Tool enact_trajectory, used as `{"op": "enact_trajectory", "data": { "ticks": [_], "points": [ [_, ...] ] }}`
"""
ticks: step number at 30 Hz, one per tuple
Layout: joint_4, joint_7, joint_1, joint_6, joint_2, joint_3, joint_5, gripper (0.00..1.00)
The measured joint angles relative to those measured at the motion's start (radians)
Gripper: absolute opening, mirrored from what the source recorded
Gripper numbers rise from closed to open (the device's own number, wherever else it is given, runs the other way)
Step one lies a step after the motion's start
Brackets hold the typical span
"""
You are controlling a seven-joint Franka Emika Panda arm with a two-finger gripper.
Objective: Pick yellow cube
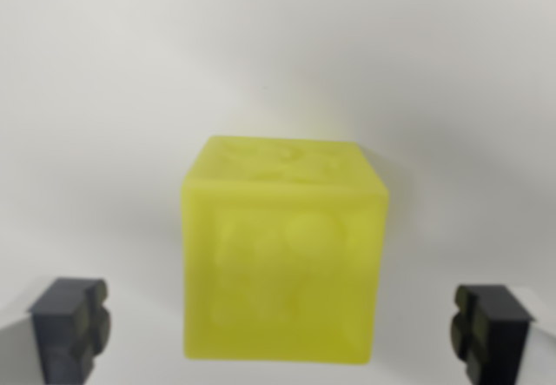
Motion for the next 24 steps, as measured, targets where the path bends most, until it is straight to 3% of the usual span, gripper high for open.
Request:
{"op": "enact_trajectory", "data": {
  "ticks": [23, 24],
  "points": [
    [0.034, -0.033, 0.007, 0.089, 0.126, -0.001, 0.033, 1.0],
    [0.034, -0.034, 0.007, 0.089, 0.126, -0.001, 0.035, 0.0]
  ]
}}
